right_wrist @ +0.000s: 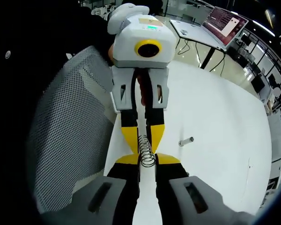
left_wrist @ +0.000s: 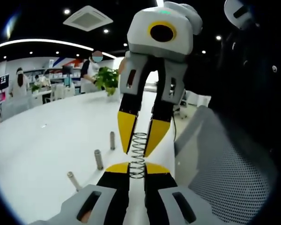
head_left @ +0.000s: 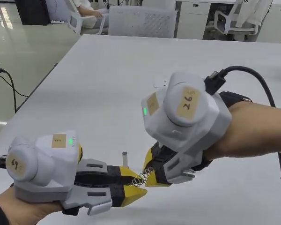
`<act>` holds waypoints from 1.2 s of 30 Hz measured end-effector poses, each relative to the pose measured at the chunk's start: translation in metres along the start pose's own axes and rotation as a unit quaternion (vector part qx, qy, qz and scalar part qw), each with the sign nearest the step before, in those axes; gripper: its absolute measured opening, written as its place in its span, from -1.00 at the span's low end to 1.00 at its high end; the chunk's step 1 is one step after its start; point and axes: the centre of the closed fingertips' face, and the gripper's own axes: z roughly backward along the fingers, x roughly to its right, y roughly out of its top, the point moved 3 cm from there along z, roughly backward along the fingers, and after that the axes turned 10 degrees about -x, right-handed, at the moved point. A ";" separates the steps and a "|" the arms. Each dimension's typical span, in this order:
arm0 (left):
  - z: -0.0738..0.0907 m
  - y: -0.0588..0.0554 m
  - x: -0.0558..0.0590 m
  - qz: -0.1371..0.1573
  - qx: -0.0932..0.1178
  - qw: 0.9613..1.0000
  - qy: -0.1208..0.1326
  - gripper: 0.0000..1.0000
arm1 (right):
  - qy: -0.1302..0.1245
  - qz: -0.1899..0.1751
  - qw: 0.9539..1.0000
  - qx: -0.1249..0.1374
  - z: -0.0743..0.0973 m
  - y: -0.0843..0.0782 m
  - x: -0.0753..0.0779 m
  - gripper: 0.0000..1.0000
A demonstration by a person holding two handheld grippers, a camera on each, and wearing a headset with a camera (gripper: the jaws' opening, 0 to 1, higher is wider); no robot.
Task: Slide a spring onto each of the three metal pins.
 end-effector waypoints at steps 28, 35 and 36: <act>0.001 0.001 0.000 -0.008 0.003 1.000 0.004 -0.94 | 0.014 0.000 1.000 0.015 0.003 0.020 0.000 -0.79; 0.001 0.002 -0.001 -0.013 0.005 1.000 0.009 -0.94 | 0.018 -0.001 1.000 0.008 0.000 0.019 0.000 -0.83; 0.002 0.002 -0.002 -0.012 0.006 1.000 0.009 -0.94 | 0.018 0.000 1.000 0.006 0.000 0.019 0.000 -0.83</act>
